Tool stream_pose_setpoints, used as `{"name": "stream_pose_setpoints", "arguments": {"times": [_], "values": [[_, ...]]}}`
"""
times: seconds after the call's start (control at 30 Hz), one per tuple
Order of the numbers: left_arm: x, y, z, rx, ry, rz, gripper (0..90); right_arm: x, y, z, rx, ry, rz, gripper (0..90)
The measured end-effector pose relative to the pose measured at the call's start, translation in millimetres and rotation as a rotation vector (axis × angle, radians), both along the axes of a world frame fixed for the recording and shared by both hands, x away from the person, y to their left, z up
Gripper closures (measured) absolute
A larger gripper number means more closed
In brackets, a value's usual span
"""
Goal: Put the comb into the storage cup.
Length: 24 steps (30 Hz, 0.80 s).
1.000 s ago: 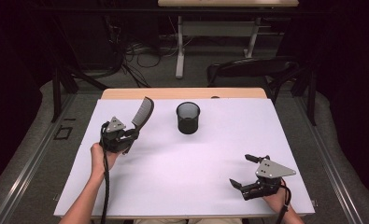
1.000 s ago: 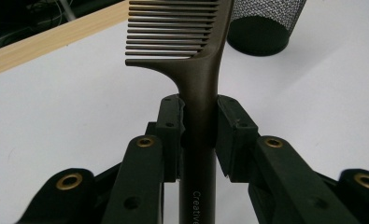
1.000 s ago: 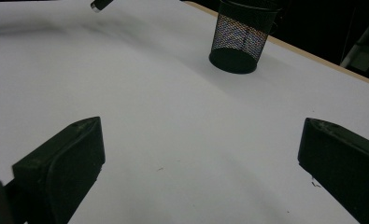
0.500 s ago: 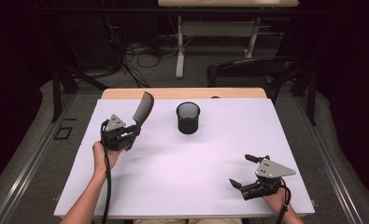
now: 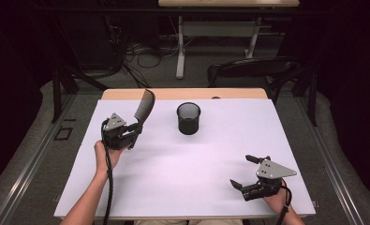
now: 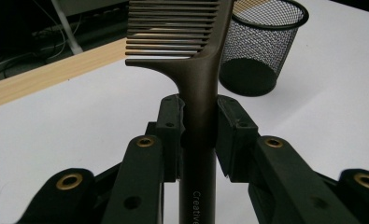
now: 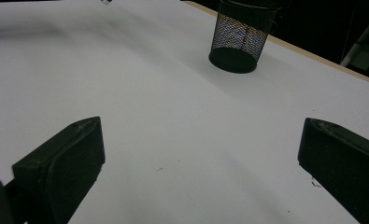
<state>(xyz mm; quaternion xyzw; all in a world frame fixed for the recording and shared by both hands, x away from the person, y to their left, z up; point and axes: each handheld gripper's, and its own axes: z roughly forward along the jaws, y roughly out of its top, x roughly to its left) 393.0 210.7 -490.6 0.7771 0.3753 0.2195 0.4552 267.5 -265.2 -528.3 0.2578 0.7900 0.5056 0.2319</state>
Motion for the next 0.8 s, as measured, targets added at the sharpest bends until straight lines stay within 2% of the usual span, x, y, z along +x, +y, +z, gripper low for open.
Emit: {"name": "stream_pose_setpoints", "arguments": {"times": [0.4, 0.8], "values": [[2.0, -1.6, 7.8, -0.054, -0.028, 0.004, 72.6, -0.1, 0.0, 0.3, -0.001, -0.003, 0.000, 0.3], [7.6, -9.6, 19.4, -0.076, -0.050, -0.008, 72.6, 0.1, -0.2, 0.0, -0.001, 0.001, 0.000, 0.3]]}}
